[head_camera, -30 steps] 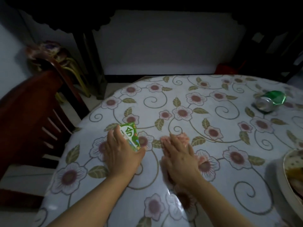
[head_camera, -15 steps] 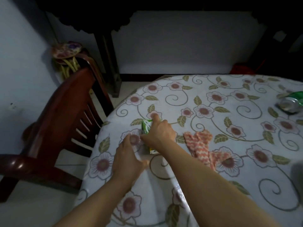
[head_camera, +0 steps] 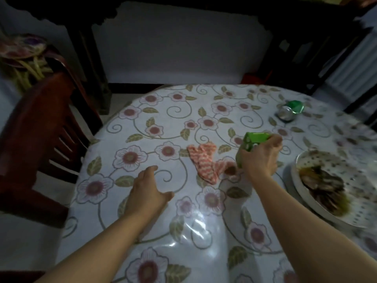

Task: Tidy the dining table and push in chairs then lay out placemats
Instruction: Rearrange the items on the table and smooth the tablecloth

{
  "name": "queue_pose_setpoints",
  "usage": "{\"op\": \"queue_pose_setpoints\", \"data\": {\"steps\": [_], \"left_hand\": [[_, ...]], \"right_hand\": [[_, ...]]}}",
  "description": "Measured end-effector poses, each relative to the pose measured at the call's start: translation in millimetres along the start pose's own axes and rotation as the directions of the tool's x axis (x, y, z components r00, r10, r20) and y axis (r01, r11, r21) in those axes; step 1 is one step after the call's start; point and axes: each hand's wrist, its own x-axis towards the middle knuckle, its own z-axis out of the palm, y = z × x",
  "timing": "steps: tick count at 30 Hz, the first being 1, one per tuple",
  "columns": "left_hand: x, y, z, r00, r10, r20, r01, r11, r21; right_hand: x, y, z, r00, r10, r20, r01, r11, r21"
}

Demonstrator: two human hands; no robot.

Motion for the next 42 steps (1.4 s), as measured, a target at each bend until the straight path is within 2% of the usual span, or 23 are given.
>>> {"op": "queue_pose_setpoints", "data": {"steps": [3,8,10,12,14,16,17,18,20,22,24,25,27,29,32,33,35,37,39,41,42], "left_hand": [[-7.3,2.9,4.2,1.000,0.002,0.008,-0.002,0.999,0.032],[-22.4,8.2,3.7,1.000,0.011,0.011,-0.012,0.994,0.106],[-28.9,9.7,0.7,1.000,0.020,0.011,-0.021,0.994,0.112],[-36.1,9.9,-3.7,1.000,0.025,0.014,-0.026,0.994,0.103],[-44.4,8.7,-9.4,0.999,0.031,0.008,-0.031,0.995,0.091],[-56.1,8.1,-16.5,0.999,0.032,0.007,-0.033,0.994,0.103],[-58.4,8.2,-19.1,0.999,0.034,0.005,-0.034,0.993,0.114],[-67.1,6.0,-23.7,1.000,0.026,0.003,-0.026,0.992,0.124],[-78.8,2.0,-29.9,1.000,0.005,-0.001,-0.005,0.990,0.142],[-92.2,-4.2,-36.6,1.000,0.004,0.006,-0.005,0.988,0.158],[-105.2,-11.2,-42.1,1.000,0.007,0.022,-0.010,0.989,0.150],[-110.6,-14.5,-44.1,1.000,0.012,0.027,-0.015,0.990,0.140],[-120.0,-19.4,-47.5,0.999,0.025,0.026,-0.028,0.991,0.128],[-126.3,-21.7,-49.9,0.999,0.035,0.027,-0.039,0.992,0.124],[-130.2,-23.0,-54.1,0.999,0.039,0.034,-0.043,0.993,0.114],[-129.2,-23.2,-55.7,0.999,0.040,0.036,-0.043,0.992,0.116],[-125.4,-23.5,-58.1,0.998,0.031,0.046,-0.037,0.991,0.131],[-120.1,-19.8,-59.7,0.998,0.023,0.059,-0.031,0.990,0.140],[-113.8,-11.5,-58.7,0.998,0.016,0.067,-0.025,0.989,0.143],[-108.1,-1.7,-56.7,0.997,0.008,0.074,-0.019,0.989,0.149],[-103.4,6.7,-52.6,0.997,0.012,0.079,-0.024,0.989,0.147]], "right_hand": [[3.9,24.3,-4.9,0.999,0.042,0.007,-0.041,0.999,-0.030],[-8.2,44.9,-8.7,0.988,0.021,0.152,-0.013,0.998,-0.054],[-17.0,45.3,-15.9,0.985,-0.027,0.168,0.052,0.989,-0.141],[-38.4,39.2,-26.7,0.975,-0.125,0.185,0.153,0.977,-0.146],[-72.7,30.8,-35.8,0.929,-0.280,0.243,0.316,0.941,-0.120],[-114.0,24.0,-46.5,0.871,-0.364,0.330,0.420,0.900,-0.115],[-129.8,20.3,-49.8,0.828,-0.389,0.405,0.459,0.884,-0.091],[-149.7,18.1,-56.1,0.754,-0.408,0.514,0.503,0.862,-0.053],[-180.9,18.6,-61.8,0.530,-0.440,0.725,0.594,0.803,0.053],[-208.8,21.5,-68.3,0.328,-0.382,0.864,0.618,0.779,0.110],[-229.7,26.5,-71.5,0.173,-0.266,0.949,0.660,0.746,0.089],[-237.5,29.1,-72.8,0.114,-0.202,0.973,0.694,0.717,0.068],[-248.8,34.9,-73.6,0.067,-0.129,0.989,0.758,0.652,0.033],[-255.2,41.1,-70.3,0.087,-0.154,0.984,0.812,0.584,0.019],[-257.3,42.9,-67.8,0.107,-0.273,0.956,0.880,0.473,0.036],[-254.9,40.9,-69.6,0.101,-0.299,0.949,0.887,0.460,0.051],[-244.3,34.4,-78.0,0.118,-0.307,0.944,0.836,0.544,0.072],[-223.1,25.1,-89.8,0.198,-0.318,0.927,0.746,0.662,0.068],[-193.0,16.3,-102.3,0.309,-0.359,0.880,0.706,0.707,0.041],[-162.6,8.8,-113.4,0.459,-0.372,0.807,0.643,0.766,-0.013],[-143.8,8.1,-118.0,0.559,-0.359,0.748,0.599,0.798,-0.064]]}}
